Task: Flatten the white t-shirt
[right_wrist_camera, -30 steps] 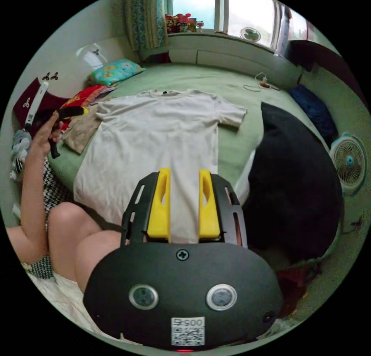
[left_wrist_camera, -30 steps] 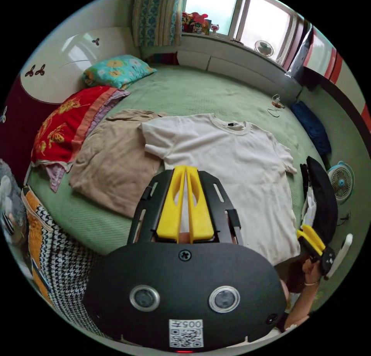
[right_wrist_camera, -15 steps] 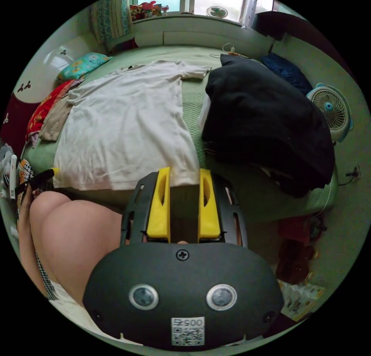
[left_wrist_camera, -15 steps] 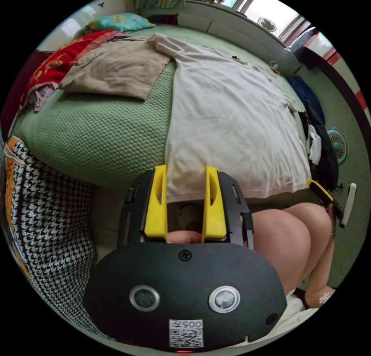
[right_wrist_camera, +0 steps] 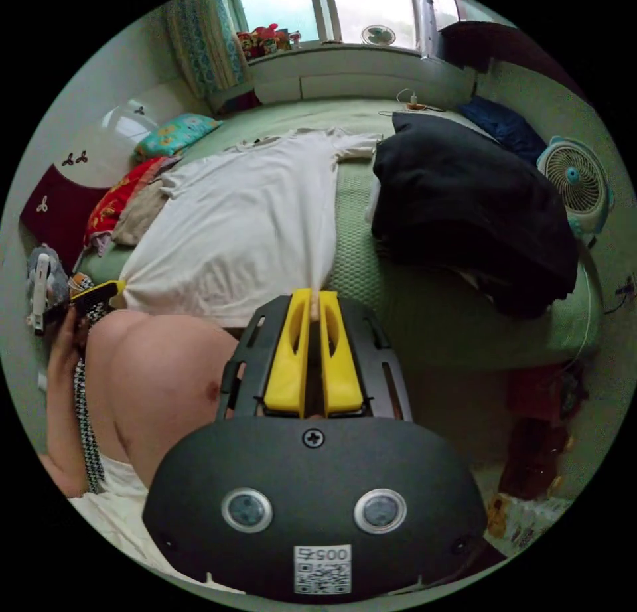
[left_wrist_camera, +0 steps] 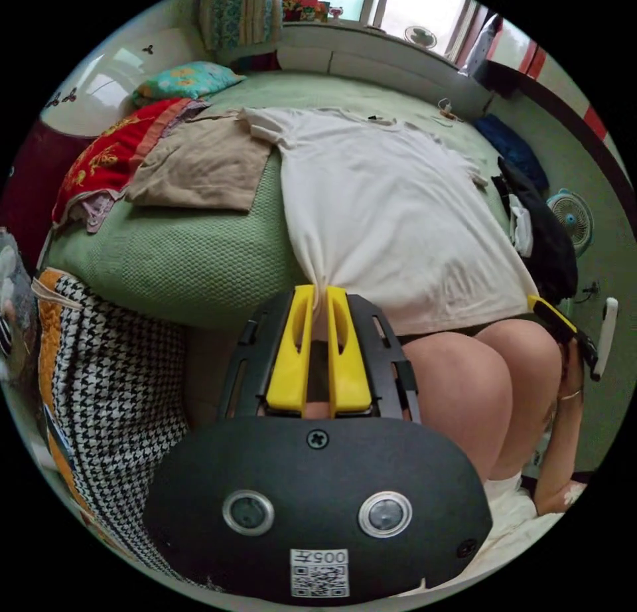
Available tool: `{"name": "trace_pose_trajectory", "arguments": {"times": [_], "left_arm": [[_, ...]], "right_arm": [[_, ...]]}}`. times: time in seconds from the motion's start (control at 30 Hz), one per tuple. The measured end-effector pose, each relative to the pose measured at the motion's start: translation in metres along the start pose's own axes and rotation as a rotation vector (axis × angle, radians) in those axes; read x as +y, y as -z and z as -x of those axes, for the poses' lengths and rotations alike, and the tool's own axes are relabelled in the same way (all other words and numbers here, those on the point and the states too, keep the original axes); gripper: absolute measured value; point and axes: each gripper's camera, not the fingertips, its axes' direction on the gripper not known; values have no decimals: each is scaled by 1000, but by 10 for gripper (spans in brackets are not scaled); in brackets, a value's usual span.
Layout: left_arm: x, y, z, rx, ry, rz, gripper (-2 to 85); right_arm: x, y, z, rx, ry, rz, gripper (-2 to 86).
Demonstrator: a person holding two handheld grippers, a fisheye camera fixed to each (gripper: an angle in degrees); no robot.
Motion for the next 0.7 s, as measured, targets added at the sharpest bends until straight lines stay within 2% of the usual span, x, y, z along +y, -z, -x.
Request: {"name": "trace_pose_trajectory", "arguments": {"times": [0.13,0.3,0.47,0.6,0.7], "left_arm": [[14,-23,5,-4,73,118,49],[36,-17,14,-140,200,158,57],[18,41,-10,-136,224,-43,46],[-34,70,-61,-40,136,-185,10],[-85,79,-104,15,81,-273,0]], "right_arm": [[15,-18,-3,22,-35,65,-8],[27,-17,-17,9,-94,139,31],[6,31,-3,101,-110,-1,31],[-74,62,46,11,-129,-142,-1],[-142,59,93,-41,-136,-172,-8]]}}
